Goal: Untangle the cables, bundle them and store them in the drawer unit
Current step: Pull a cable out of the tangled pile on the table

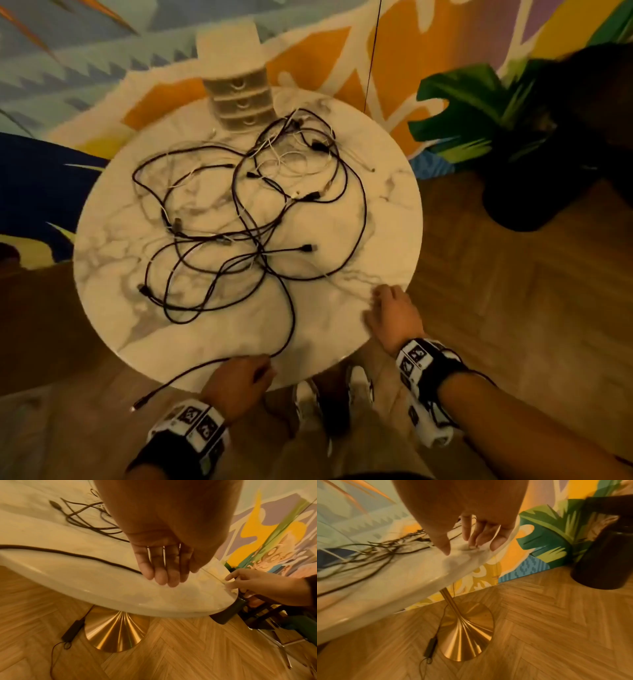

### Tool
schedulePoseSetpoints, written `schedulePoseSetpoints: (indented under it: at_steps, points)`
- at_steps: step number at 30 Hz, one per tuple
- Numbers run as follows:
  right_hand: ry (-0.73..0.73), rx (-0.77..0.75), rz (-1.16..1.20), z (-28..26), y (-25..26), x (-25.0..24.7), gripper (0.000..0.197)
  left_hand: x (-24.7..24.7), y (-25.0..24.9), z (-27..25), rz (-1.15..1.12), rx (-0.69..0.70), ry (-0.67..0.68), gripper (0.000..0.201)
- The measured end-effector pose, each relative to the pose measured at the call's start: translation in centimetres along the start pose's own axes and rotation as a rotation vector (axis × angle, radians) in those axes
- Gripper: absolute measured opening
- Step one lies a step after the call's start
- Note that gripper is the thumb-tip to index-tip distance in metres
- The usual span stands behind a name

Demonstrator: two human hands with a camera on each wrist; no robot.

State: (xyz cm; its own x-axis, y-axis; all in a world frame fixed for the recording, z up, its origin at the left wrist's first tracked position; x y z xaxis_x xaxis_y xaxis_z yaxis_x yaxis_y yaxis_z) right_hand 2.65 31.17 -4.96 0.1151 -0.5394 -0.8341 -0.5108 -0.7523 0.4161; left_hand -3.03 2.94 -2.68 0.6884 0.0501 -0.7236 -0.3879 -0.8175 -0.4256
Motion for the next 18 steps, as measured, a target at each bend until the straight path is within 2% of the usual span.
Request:
schedulePoseSetpoints:
  at_steps: [3,6,10,12,15,18]
  points:
    - [-0.056,0.019,-0.074,0.8,0.1,-0.5,0.027,-0.7,-0.9,0.5,0.003,0.048,-0.034,0.023]
    - [-0.033,-0.003,-0.075,1.0,0.2,-0.5,0.024,-1.3,-2.7,1.0,-0.016,0.092,-0.053,0.019]
    - [-0.05,-0.043,0.155,0.9,0.8,-2.2,0.007,-3.1,-6.1,3.0,-0.004,0.11,-0.131,0.013]
    - [-0.056,-0.11,0.242,0.4,1.8,-3.1,0.009,-4.0,-8.5,3.9,-0.031,0.14,-0.179,0.029]
    - [-0.058,-0.209,0.316,-0.8,3.7,-4.7,0.007,-4.3,-11.9,5.3,0.056,0.184,-0.175,0.052]
    - [-0.055,-0.24,0.49,-2.0,5.2,-6.5,0.011,-4.3,-13.6,6.5,0.144,0.154,-0.216,0.041]
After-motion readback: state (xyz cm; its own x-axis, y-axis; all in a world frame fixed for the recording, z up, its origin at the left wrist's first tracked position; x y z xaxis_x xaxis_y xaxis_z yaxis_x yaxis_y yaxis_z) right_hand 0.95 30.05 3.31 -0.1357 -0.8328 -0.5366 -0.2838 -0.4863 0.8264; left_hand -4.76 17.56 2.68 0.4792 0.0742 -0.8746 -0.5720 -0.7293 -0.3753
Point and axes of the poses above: each hand's wrist, its own z-axis towards the middle knuckle, its own x-axis out of the palm, y = z × x, the point moved 5 cm from there along z, towards the middle knuckle, and after that the axes turned 1 degree about -x, right-handed, at the moved point
